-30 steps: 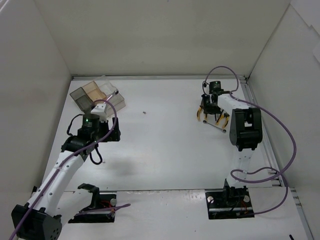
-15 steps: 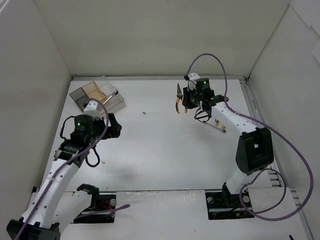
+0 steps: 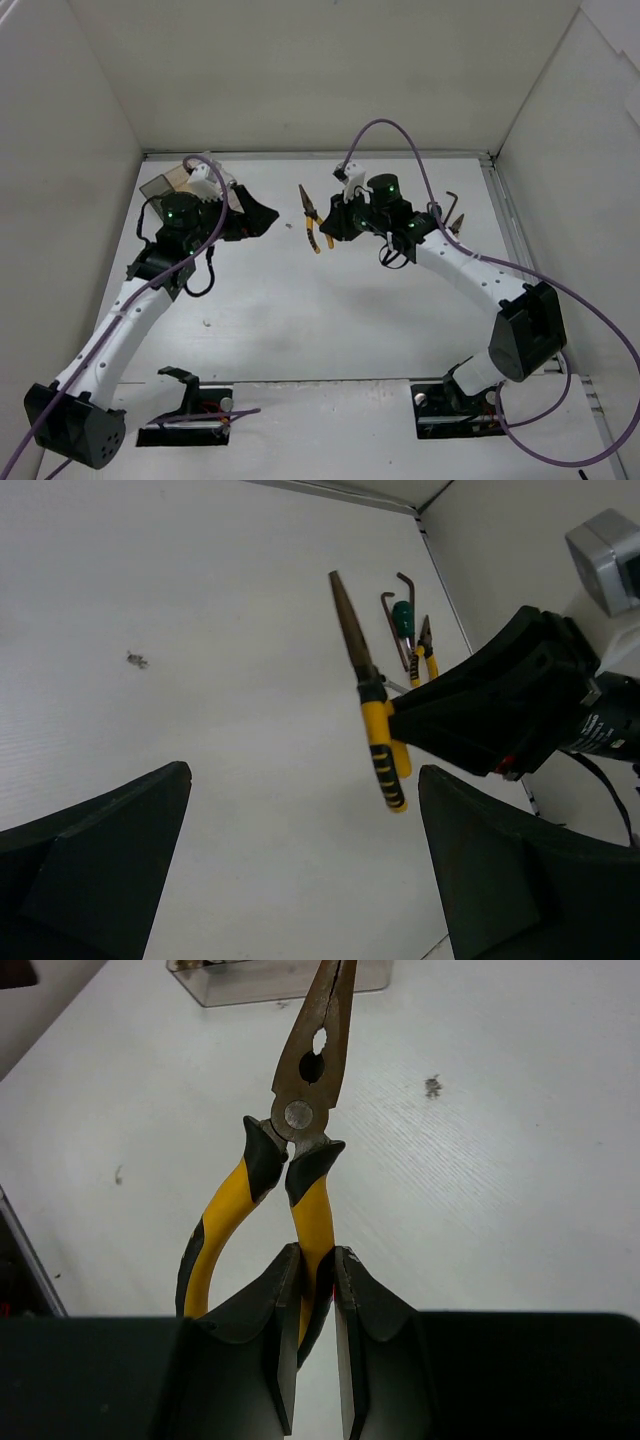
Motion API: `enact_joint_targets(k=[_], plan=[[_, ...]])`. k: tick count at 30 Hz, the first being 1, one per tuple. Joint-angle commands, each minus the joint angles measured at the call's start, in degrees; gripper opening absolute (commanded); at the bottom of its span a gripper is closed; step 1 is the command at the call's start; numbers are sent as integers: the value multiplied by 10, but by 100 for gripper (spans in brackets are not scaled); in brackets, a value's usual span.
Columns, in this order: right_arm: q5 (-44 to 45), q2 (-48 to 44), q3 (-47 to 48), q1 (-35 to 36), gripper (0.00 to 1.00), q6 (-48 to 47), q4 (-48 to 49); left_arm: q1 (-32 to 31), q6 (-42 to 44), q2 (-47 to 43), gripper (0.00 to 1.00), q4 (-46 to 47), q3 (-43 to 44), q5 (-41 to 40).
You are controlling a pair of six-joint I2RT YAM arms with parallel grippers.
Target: Sort the tools into containers
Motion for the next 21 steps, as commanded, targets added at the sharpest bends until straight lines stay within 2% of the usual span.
enact_joint_targets(k=[1, 8, 13, 21], plan=[[-36, -48, 5, 22, 0, 21, 94, -33, -32, 30, 92, 76, 57, 16], [-40, -67, -6, 54, 0, 27, 110, -71, -56, 73, 86, 69, 79, -35], [-36, -75, -14, 66, 0, 21, 110, -88, -67, 104, 78, 69, 96, -53], [-18, -86, -27, 86, 0, 19, 110, -101, -71, 121, 57, 70, 109, -68]])
